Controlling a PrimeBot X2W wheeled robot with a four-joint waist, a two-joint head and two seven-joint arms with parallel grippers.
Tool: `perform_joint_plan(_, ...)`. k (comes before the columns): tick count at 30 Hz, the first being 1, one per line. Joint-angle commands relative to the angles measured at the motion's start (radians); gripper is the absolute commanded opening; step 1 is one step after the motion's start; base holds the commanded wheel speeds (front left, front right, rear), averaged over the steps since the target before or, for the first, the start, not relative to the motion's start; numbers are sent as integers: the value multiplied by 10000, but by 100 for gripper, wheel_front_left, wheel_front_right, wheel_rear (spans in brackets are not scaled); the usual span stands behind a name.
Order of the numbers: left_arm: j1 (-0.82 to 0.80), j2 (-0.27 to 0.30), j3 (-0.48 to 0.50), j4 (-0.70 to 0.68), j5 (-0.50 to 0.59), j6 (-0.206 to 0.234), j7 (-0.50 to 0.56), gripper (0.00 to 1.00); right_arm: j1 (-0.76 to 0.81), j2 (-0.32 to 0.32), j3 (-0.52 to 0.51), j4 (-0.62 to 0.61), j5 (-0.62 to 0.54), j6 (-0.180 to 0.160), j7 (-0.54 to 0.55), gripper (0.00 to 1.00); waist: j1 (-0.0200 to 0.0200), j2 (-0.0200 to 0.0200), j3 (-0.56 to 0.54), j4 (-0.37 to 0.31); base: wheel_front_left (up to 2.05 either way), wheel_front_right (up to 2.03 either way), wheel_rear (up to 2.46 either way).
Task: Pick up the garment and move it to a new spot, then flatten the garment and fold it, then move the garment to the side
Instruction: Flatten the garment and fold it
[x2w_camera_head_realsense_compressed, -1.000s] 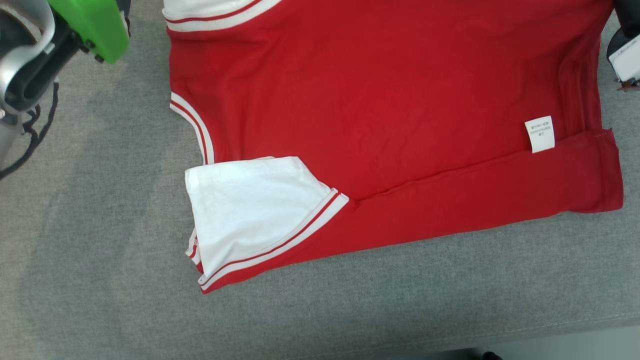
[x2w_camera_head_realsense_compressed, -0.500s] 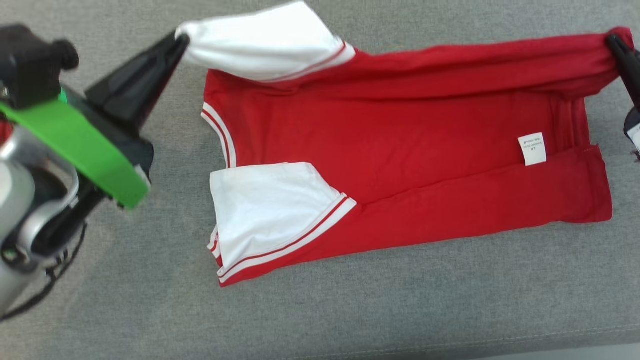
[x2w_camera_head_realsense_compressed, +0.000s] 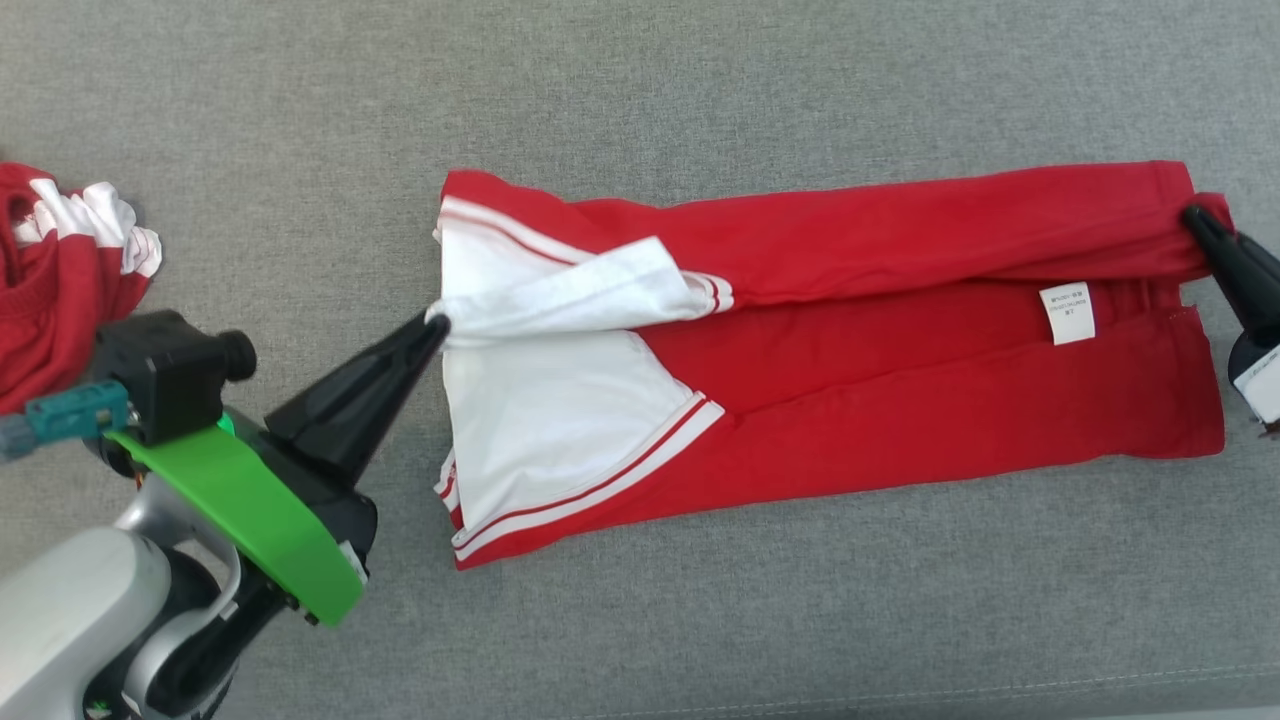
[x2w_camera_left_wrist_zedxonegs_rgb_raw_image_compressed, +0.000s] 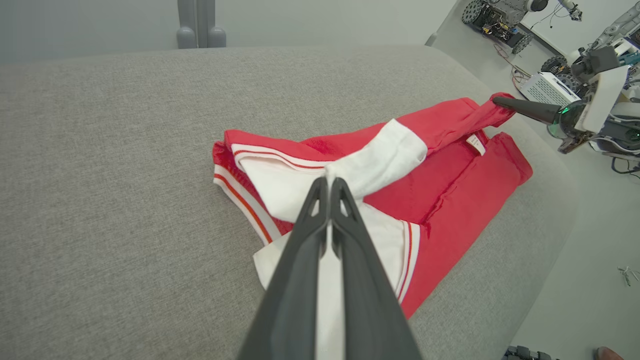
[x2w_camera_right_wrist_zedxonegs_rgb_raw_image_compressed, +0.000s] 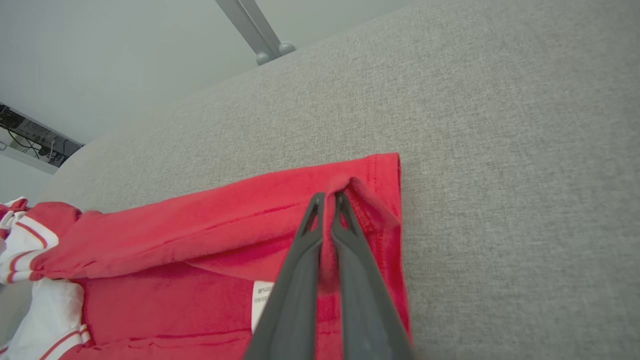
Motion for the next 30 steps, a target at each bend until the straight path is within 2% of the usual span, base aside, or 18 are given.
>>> perform_joint_plan(1,220,9,-62,-36,2,58,-85,0,178,-52,33,-24,73,-11,-82,0,0,0,-65,1,0,0,0)
perform_joint_plan(10,1051,0,-557,-3,171,382,-211,0,945,-108,376,36,172,-11,-375,0,0,0,-408,-23,0,0,0)
perform_joint_plan(14,1273,-287,-911,303,241,526,-43,0,990,84,631,347,-2,-11,-332,0,0,0,-494,-73,0,0,0)
perform_joint_plan(16,1285,-503,-1063,595,373,611,17,0,869,233,723,553,-78,-11,-359,53,0,0,-571,-98,0,0,0)
perform_joint_plan(17,1293,-656,-1122,766,408,655,5,0,819,305,782,679,-110,-11,-370,100,0,0,-639,-107,0,0,0)
perform_joint_plan(18,1316,-772,-1177,902,432,702,-13,30,796,361,822,775,-142,-13,-382,100,0,0,-697,-119,0,0,0)
perform_joint_plan(19,1331,-877,-1231,1073,540,794,-59,80,779,409,862,883,-205,-13,-444,100,0,0,-805,-135,0,0,0)
perform_joint_plan(20,1353,-995,-1240,1189,585,883,-142,100,778,438,883,955,-235,-11,-515,100,0,0,-883,-151,0,0,0)
perform_joint_plan(22,1471,-1249,-1219,1407,659,1047,-424,100,849,452,907,1102,-376,-11,-698,100,0,0,-1117,-188,0,0,0)
perform_joint_plan(27,1878,-1669,-860,1854,1077,1768,-1638,100,1234,637,707,1297,-858,-11,-1214,100,0,0,-1861,-361,0,0,0)
perform_joint_plan(30,2263,-1966,-231,2013,1076,2114,-2054,100,1468,886,383,1358,-1405,-11,-1341,100,0,0,-2293,-462,0,0,0)
